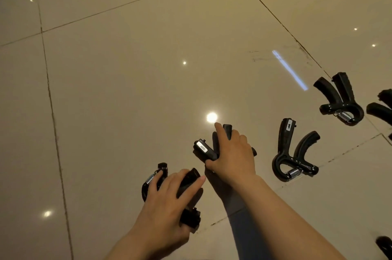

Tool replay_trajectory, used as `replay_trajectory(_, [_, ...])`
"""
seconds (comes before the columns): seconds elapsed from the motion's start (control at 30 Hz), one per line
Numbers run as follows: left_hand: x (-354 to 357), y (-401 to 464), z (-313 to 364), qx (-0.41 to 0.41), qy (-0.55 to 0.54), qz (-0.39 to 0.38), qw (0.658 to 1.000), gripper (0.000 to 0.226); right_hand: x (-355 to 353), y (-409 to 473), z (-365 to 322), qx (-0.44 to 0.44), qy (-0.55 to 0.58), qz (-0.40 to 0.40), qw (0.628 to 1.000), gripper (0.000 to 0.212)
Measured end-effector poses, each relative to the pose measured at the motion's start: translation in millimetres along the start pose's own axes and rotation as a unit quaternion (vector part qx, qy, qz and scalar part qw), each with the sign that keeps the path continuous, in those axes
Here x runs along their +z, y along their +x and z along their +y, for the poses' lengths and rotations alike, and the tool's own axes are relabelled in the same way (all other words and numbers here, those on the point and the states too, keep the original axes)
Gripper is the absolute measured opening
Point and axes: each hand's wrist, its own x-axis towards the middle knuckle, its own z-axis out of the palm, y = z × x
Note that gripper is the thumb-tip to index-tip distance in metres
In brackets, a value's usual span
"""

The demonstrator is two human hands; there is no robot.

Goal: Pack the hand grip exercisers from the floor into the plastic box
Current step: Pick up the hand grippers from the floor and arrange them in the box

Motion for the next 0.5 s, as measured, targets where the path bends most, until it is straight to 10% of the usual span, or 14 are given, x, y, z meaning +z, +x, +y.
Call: replay_trajectory(0.5, [-35,-57,99,-0.073,-0.227,0.152,0.959,0.110,-75,-148,35,-0.046,0.027,0.140,0.989,0.101])
